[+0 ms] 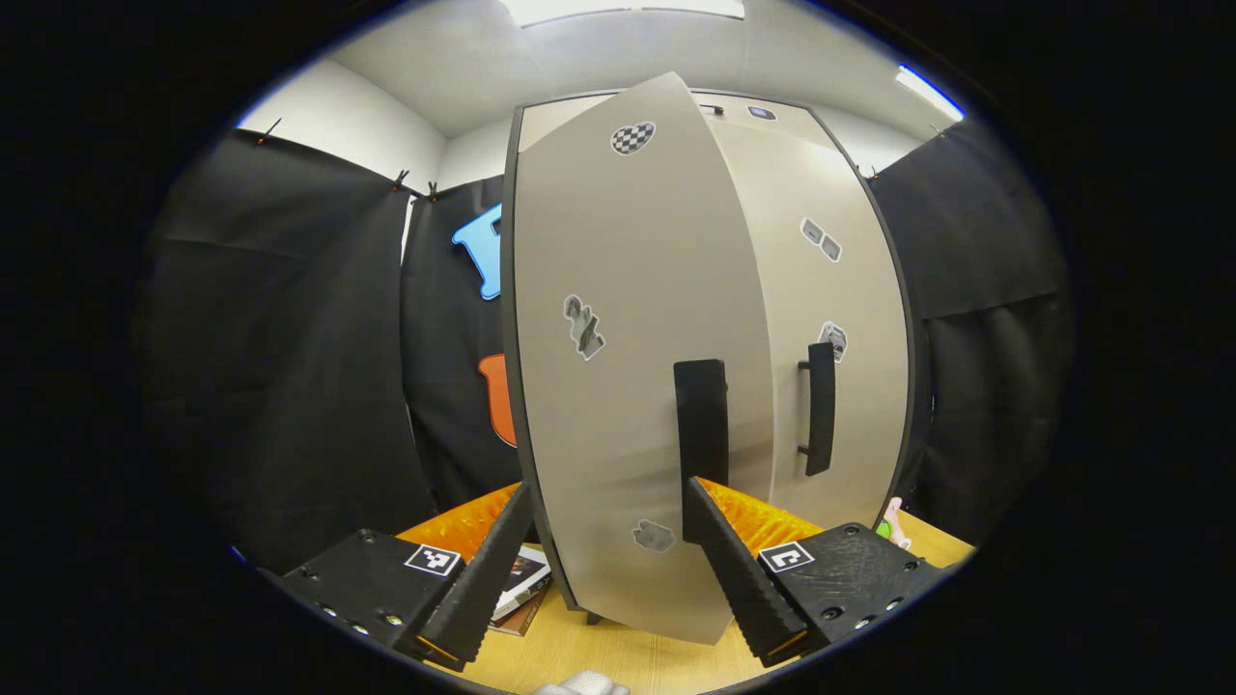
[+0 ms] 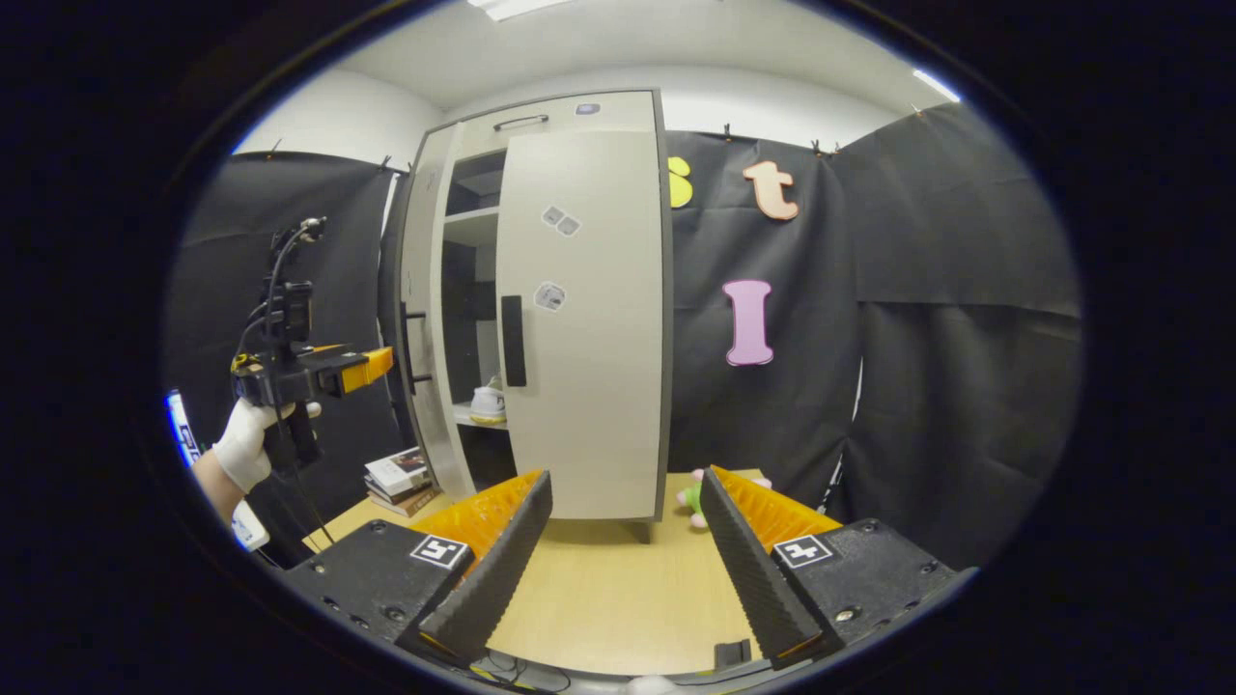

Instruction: Grab one shoe with the right hand and put it into the shoe cabinet, grab the other shoe with the left hand and put it into the shoe cabinet; then close the right door with the right hand and the left door with the left hand.

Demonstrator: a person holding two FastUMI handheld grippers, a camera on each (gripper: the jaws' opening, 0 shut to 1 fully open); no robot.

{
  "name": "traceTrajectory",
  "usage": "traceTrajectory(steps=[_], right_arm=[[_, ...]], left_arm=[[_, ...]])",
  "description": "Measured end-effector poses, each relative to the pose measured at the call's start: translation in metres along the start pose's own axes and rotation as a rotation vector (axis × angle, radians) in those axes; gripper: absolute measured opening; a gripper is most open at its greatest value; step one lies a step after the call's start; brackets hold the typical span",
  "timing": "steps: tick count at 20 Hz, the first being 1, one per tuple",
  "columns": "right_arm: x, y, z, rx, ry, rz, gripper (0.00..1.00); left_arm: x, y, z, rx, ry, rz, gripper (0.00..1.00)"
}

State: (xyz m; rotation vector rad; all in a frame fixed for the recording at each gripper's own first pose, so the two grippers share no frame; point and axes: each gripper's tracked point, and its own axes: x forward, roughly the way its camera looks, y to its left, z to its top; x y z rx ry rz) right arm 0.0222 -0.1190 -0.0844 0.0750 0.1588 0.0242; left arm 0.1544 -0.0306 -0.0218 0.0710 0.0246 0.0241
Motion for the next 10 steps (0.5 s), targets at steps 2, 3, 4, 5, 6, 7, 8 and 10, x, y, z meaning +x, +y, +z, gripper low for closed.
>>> traceTrajectory(steps=[2,3,4,5,6,7,8,10], right_arm=[[0.0,0.005,0.002,-0.001,-0.003,0.009,1.0],[-0.001,0.009,0.003,-0.001,-0.007,0.011,1.0],[-0.002,0.012,0.005,-0.002,-0.012,0.015,1.0],[-0.003,0.016,0.006,-0.006,-0.017,0.014,1.0],[-0.004,0.019,0.008,-0.009,-0.023,0.013,0.99],[-0.006,0.022,0.01,-0.01,-0.028,0.012,1.0],[-0.007,0.026,0.012,-0.01,-0.035,0.014,1.0],[-0.01,0.032,0.015,-0.009,-0.047,0.014,1.0]], left_arm=[[-0.006,0.001,0.0,-0.006,0.006,0.001,1.0],[-0.01,0.0,0.003,-0.009,0.001,-0.012,1.0],[-0.015,-0.003,0.002,-0.013,0.003,-0.031,0.96],[-0.019,-0.004,0.004,-0.016,0.001,-0.039,0.96],[-0.024,-0.005,0.004,-0.014,0.001,-0.047,0.96],[-0.034,-0.006,0.005,-0.009,0.002,-0.05,0.96],[-0.043,-0.007,0.007,-0.008,0.002,-0.054,0.96],[-0.062,-0.014,0.011,-0.027,0.003,-0.082,0.96]])
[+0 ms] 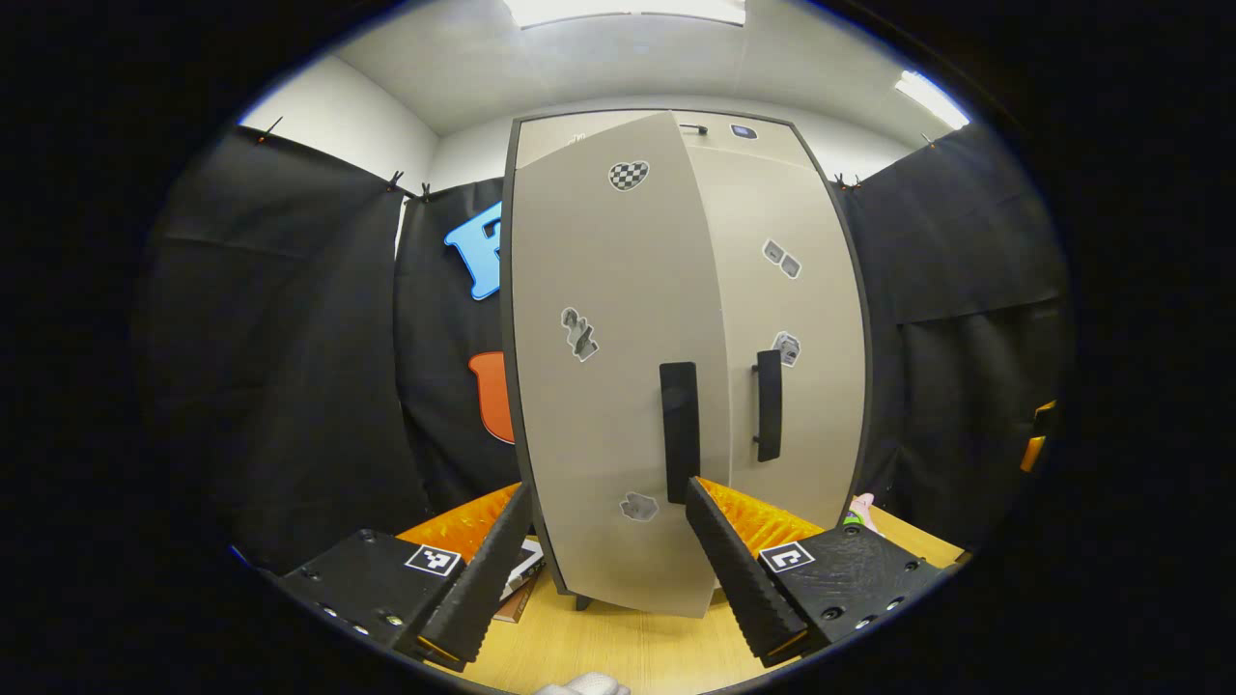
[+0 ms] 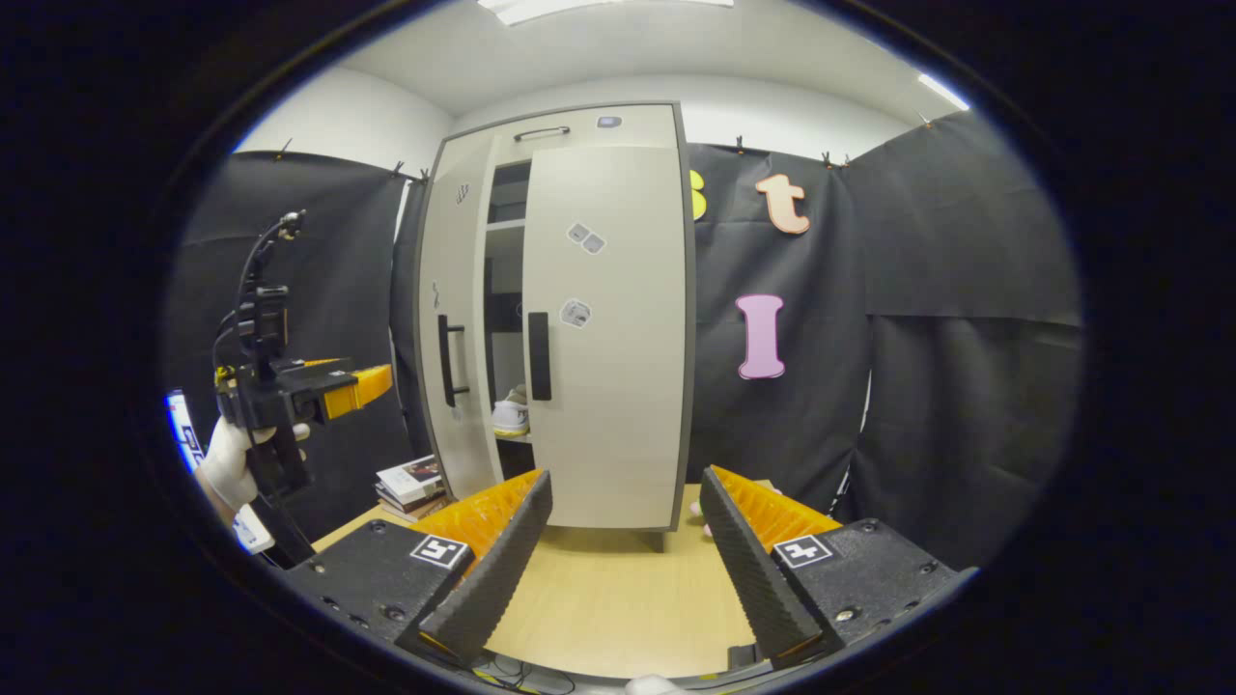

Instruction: Grab one shoe with the right hand and put it into the shoe cabinet, grab the other shoe with the left hand and put it into the shoe cabinet; then close the right door with the right hand and the left door with the left hand.

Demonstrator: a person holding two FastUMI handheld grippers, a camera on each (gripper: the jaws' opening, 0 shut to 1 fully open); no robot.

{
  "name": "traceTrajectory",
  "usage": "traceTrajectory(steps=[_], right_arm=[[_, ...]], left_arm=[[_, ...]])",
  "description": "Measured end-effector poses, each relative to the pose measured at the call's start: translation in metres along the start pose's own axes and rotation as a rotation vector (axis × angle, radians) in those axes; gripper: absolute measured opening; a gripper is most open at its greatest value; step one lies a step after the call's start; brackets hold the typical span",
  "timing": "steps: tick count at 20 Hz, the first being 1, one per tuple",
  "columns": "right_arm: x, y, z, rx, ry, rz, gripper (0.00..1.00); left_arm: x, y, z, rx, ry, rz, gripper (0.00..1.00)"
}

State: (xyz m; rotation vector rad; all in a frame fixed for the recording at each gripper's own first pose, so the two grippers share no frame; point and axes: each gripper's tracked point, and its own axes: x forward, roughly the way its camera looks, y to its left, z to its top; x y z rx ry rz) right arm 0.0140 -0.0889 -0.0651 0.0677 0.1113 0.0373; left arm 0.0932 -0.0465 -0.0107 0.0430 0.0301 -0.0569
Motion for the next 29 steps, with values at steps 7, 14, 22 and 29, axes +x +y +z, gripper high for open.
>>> traceTrajectory(steps=[7,14,22,29], right_arm=[[-0.006,0.016,0.003,-0.004,-0.028,-0.02,0.98],[-0.011,0.022,0.0,-0.005,-0.04,-0.064,0.99],[-0.013,0.04,-0.007,-0.011,-0.04,-0.063,1.0],[-0.015,0.048,-0.004,-0.008,-0.041,-0.066,1.0]], left_arm=[[-0.06,0.012,-0.003,-0.027,0.015,-0.016,0.96],[-0.108,0.044,-0.028,-0.049,0.03,0.064,0.96],[-0.132,0.046,-0.042,-0.069,0.055,0.064,0.98],[-0.131,0.048,-0.034,-0.053,0.043,0.04,0.97]])
